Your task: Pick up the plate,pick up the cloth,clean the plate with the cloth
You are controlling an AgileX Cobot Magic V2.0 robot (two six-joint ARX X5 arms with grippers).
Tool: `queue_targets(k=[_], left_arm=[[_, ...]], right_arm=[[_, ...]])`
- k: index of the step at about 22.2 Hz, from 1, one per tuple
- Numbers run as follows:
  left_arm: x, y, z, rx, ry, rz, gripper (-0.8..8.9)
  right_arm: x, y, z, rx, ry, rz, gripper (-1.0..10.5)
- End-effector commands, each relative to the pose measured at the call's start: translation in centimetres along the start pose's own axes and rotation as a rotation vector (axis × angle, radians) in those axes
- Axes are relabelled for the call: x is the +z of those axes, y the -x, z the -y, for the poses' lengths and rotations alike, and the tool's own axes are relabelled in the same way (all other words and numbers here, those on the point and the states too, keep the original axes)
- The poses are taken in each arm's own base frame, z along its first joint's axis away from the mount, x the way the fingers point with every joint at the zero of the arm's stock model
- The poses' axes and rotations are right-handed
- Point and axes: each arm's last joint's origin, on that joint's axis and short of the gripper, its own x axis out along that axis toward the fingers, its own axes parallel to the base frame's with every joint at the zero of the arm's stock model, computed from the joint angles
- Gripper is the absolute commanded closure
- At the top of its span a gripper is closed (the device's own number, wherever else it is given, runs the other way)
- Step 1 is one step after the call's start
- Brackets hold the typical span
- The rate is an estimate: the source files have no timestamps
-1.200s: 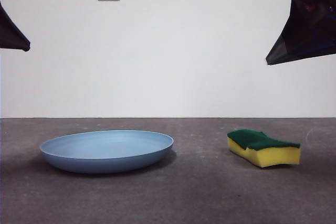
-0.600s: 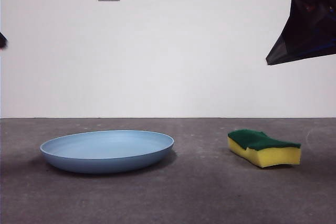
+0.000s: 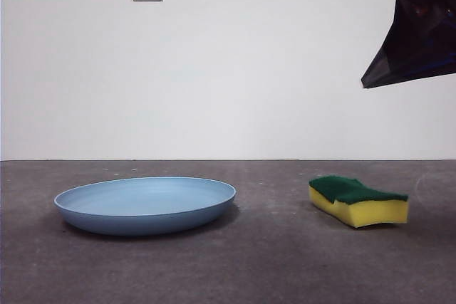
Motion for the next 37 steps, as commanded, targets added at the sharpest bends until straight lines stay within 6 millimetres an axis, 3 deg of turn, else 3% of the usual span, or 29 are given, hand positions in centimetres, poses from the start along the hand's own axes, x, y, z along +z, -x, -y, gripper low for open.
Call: queue_targets(k=[1,7,26,29,32,37], left_arm=[[-1.5,-0.2,-0.1,-0.013,-0.004,0.023,8.14],[-3.2,-0.1,-0.3,0.022,0.017,-0.109,8.14],[-3.2,-0.2,-0.3,0.018,0.016,-0.099,8.14],[-3.2,-0.2,-0.3,0.019,0.016,-0.099,8.14],[-3.2,-0.2,-0.3,0.018,0.016,-0.099,8.14],[-3.2,-0.2,-0.3,0.018,0.016,-0.099,8.14]], right_arm=[[-0.1,0.0,0.0,-0.002,-0.003,-0.001,9.5],[-0.1,0.0,0.0,-0.002,-0.003,-0.001,9.5],[-0.2,0.1,0.0,-0.004,0.050,-0.002,9.5],[0.2,1.6,1.4,-0.094,0.132,0.051,9.5],[-0.1,4.2,3.3,-0.162,0.084,0.171,9.5],[-2.5,7.8,5.1,-0.347,0.045,0.366,9.5]])
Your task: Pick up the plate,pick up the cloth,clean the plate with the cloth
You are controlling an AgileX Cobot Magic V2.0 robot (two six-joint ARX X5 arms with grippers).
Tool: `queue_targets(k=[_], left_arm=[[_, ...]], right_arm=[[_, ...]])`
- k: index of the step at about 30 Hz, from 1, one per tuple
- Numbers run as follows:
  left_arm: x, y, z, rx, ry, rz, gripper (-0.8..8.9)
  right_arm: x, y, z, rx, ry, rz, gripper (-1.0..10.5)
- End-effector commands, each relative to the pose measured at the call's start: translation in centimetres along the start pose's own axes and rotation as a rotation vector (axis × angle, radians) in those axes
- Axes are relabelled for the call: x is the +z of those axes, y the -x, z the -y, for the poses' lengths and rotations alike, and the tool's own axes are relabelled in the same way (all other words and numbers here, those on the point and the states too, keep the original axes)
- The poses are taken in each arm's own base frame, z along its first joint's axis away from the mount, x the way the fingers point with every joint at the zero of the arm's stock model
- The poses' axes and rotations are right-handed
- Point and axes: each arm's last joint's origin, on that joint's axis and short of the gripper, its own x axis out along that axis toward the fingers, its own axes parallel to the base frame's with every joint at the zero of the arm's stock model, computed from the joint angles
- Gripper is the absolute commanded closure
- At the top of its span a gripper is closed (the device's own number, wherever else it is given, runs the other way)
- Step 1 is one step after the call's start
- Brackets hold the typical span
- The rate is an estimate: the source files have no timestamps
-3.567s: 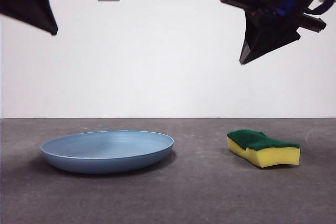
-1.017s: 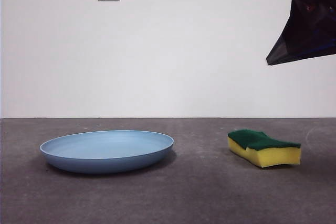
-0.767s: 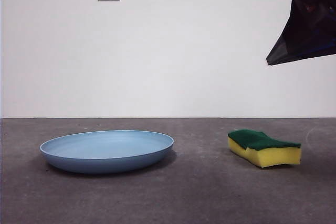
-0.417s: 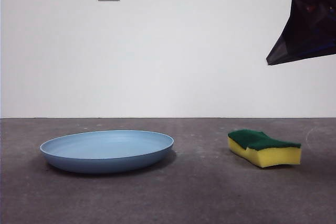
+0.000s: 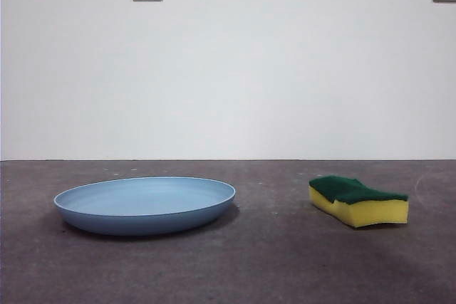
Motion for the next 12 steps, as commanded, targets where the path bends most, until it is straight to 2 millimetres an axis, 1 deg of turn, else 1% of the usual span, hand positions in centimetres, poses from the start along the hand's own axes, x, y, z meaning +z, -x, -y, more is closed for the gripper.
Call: queue_targets(k=[1,5,12], left_arm=[[-0.4,-0.1,0.0,0.002,0.003,-0.010,8.14],[-0.4,-0.1,0.0,0.002,0.003,-0.010,8.14],[-0.4,-0.1,0.0,0.002,0.003,-0.010,8.14]], right_arm=[[-1.3,0.9,0.5,-0.061,0.004,0.043,9.5],[-2.9,1.5,0.6,-0.095,0.002,0.077,9.5],[-6.5,0.8,0.5,-0.091,-0.031,0.031,9.5]])
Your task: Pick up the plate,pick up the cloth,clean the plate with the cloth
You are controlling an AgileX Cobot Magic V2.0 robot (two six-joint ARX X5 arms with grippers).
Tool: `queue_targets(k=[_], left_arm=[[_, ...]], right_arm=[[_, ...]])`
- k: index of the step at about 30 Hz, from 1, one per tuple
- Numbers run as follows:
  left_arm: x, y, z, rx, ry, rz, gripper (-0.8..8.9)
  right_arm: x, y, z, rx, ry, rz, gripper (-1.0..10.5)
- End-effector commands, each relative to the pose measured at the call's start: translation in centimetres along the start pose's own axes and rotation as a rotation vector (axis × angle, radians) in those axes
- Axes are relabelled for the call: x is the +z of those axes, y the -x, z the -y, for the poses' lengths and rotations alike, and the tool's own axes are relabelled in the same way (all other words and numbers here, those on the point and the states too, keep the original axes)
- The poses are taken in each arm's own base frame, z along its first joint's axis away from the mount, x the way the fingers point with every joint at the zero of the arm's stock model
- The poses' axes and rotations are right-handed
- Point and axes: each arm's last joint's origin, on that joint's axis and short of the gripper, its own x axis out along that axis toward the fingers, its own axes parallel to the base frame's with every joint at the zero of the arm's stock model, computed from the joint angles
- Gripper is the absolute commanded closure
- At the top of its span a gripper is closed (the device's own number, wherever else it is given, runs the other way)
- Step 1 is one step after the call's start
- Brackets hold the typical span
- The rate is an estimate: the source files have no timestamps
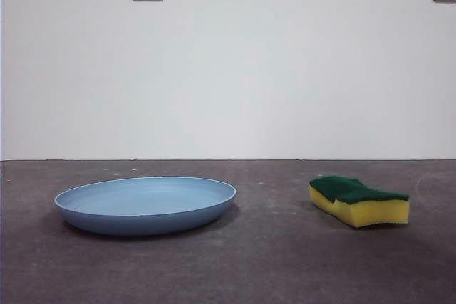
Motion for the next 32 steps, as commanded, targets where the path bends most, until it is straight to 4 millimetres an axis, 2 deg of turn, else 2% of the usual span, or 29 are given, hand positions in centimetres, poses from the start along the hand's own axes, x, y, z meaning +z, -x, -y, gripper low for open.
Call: queue_targets(k=[1,11,19,32], left_arm=[[-0.4,-0.1,0.0,0.002,0.003,-0.010,8.14],[-0.4,-0.1,0.0,0.002,0.003,-0.010,8.14],[-0.4,-0.1,0.0,0.002,0.003,-0.009,8.14],[-0.4,-0.1,0.0,0.002,0.003,-0.010,8.14]], right_arm=[[-1.5,-0.2,0.0,0.001,-0.032,-0.016,9.5],[-3.9,-0.5,-0.2,0.028,-0.082,-0.091,9.5],[-4.0,-0.5,-0.2,0.012,-0.256,-0.098,9.5],[-4.0,-0.5,-0.2,0.009,-0.253,-0.098,9.5]])
